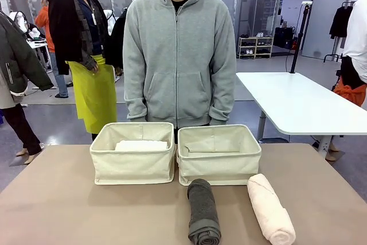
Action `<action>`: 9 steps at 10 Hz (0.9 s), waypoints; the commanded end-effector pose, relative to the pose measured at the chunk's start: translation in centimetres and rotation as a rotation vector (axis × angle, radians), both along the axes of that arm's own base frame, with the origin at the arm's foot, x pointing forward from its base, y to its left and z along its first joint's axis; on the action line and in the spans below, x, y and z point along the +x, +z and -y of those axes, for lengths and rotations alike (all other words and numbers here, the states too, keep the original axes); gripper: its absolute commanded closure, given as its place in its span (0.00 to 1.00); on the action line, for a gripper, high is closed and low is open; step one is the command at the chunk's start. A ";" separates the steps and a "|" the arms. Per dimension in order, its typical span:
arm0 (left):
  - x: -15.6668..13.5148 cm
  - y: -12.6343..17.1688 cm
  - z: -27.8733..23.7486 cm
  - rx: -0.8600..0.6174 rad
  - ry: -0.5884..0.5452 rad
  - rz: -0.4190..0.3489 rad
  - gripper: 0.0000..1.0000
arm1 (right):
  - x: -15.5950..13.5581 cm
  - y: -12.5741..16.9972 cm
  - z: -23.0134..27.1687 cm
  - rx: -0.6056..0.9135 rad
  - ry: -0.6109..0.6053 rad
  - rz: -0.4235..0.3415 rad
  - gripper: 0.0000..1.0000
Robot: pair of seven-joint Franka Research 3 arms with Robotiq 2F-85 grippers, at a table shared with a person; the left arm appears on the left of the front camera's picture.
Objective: Divide the towels into two baskets.
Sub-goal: Pick up one hotel-folded towel from the bottom of the table and place it in the Fabric basket indicated by the person.
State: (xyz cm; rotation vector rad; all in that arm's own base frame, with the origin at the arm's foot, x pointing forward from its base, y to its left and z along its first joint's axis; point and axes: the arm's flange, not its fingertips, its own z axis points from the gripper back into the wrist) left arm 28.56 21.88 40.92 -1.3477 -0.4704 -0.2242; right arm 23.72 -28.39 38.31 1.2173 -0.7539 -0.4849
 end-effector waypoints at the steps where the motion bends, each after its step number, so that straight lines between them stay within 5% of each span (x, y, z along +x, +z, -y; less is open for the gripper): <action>1: -0.4 0.6 -0.1 0.000 0.000 0.018 0.00 | -0.1 0.3 -0.1 0.013 -0.010 0.009 0.00; 9: -0.4 0.6 -0.1 0.000 0.000 0.018 0.00 | -0.1 0.3 -0.1 0.013 -0.010 0.009 0.00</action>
